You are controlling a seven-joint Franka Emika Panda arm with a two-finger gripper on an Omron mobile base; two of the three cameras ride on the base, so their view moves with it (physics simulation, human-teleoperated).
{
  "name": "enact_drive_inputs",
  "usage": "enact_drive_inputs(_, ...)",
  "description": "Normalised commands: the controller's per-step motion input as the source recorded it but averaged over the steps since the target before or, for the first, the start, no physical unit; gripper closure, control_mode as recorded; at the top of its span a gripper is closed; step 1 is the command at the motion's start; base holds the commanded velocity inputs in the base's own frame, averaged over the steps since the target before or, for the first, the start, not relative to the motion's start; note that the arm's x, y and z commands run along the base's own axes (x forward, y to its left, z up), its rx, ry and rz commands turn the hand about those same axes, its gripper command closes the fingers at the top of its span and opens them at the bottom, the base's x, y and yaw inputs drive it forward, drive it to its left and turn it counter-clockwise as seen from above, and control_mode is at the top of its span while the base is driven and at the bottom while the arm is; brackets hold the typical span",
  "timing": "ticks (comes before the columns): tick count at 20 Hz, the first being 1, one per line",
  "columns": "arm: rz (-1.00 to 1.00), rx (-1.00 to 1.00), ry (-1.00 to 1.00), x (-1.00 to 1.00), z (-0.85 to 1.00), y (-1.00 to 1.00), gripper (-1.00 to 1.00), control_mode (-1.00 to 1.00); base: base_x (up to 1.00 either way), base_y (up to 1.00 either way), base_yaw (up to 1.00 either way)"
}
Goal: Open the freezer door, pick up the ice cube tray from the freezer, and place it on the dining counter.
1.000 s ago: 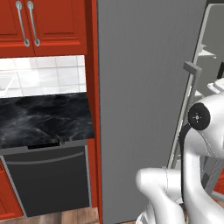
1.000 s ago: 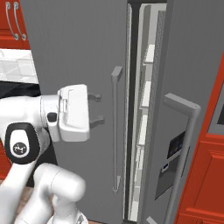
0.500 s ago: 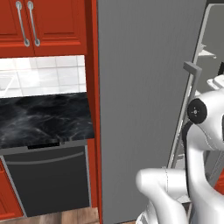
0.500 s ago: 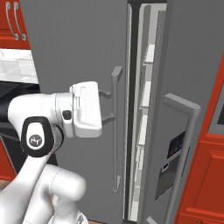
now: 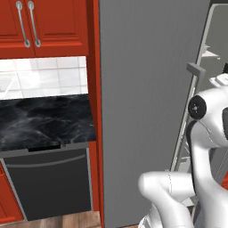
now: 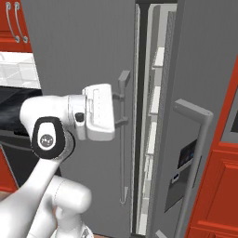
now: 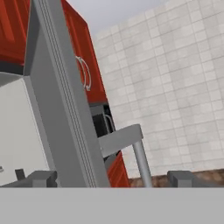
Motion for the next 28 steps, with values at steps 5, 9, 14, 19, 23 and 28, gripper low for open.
enact_drive_inputs(5, -0.07, 0.00, 0.00, 0.29, 0.00, 0.00, -1.00, -1.00, 0.00, 0.00, 0.00)
enact_drive_inputs(9, -0.07, 0.00, 0.00, 0.37, 0.00, -0.04, -1.00, -1.00, 0.00, 0.00, 0.00)
enact_drive_inputs(14, -0.08, 0.00, 0.00, 0.34, 0.00, -0.13, -1.00, -1.00, 0.00, 0.00, 0.00)
enact_drive_inputs(19, -0.10, 0.03, 0.00, 0.35, 0.00, -0.33, -1.00, -1.00, 0.00, 0.00, 0.00)
enact_drive_inputs(23, -0.07, 0.03, 0.00, 0.28, 0.00, -0.38, -1.00, -1.00, 0.00, 0.00, 0.00)
enact_drive_inputs(28, -0.05, 0.02, 0.00, 0.23, 0.00, -0.39, -1.00, -1.00, 0.00, 0.00, 0.00)
